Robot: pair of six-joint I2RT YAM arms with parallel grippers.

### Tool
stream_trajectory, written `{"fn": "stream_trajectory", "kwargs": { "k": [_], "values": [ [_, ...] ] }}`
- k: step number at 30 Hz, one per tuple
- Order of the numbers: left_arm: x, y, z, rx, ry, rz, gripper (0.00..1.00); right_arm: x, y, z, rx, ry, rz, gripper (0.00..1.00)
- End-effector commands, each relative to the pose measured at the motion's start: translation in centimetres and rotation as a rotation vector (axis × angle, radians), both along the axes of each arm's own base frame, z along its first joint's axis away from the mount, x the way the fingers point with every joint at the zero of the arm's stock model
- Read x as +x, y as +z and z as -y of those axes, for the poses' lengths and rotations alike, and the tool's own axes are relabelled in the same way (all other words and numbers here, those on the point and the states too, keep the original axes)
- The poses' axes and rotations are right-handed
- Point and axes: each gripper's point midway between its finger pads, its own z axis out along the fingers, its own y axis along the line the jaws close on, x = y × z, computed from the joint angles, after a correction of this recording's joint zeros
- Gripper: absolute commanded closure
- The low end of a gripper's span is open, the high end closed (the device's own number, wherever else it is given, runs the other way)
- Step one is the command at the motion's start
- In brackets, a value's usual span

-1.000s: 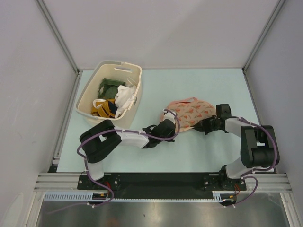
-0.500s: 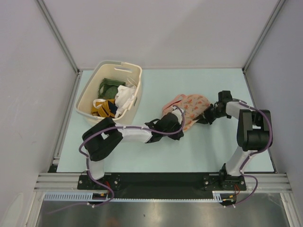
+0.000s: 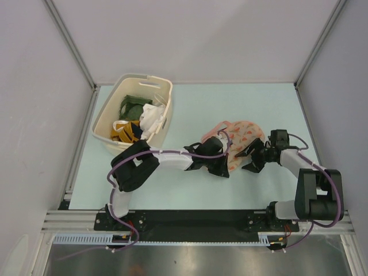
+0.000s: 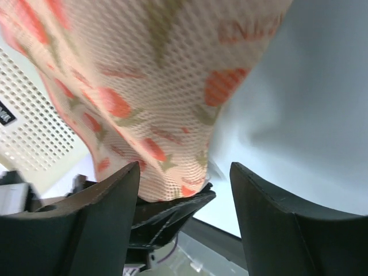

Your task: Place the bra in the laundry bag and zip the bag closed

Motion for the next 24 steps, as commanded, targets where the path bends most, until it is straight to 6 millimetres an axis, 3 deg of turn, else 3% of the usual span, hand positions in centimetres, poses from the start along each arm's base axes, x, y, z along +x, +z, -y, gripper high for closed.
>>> {"fn": "stream_trajectory", "kwargs": {
  "k": [1, 7, 8, 14, 17, 19, 20, 21, 24],
  "values": [
    [-1.0, 1.4, 0.3, -0.050, -0.020, -0.043, 1.00, 0.0, 0.3, -2.4, 0.041, 0.060, 0.069, 0.32],
    [-0.4, 1.7, -0.2, -0.049, -0.005, 0.003, 1.00, -0.6, -0.9, -4.1, 0.028, 0.066, 0.109, 0.32],
    [-0.3, 1.8, -0.2, -0.052, -0.007, 0.015, 1.00, 0.0, -0.7, -4.3, 0.038, 0.056, 0.148, 0.32],
    [-0.4, 2.3, -0.4, -0.088, -0.033, 0.063, 1.00, 0.1, 0.0, -6.1, 0.101, -0.001, 0.183, 0.48],
    [0.1, 2.3, -0.6, -0.099, -0.038, 0.120, 1.00, -0.2, 0.1, -6.3, 0.127, -0.066, 0.171, 0.62],
    [0.5, 2.2, -1.2, -0.094, -0.021, 0.158, 0.87, 0.0, 0.4, -6.5, 0.161, -0.133, 0.140, 0.71],
    [0.8, 2.6, -1.1, -0.112, -0.020, 0.187, 0.81, 0.0, 0.4, -6.6, 0.165, -0.147, 0.125, 0.72],
    [0.9, 2.8, -1.2, -0.117, -0.018, 0.202, 0.67, 0.4, 0.7, -6.6, 0.171, -0.161, 0.119, 0.72],
    [1.5, 3.3, -2.2, -0.118, 0.024, 0.265, 0.51, 0.6, 0.7, -6.4, 0.144, -0.171, 0.081, 0.76]
  ]
}}
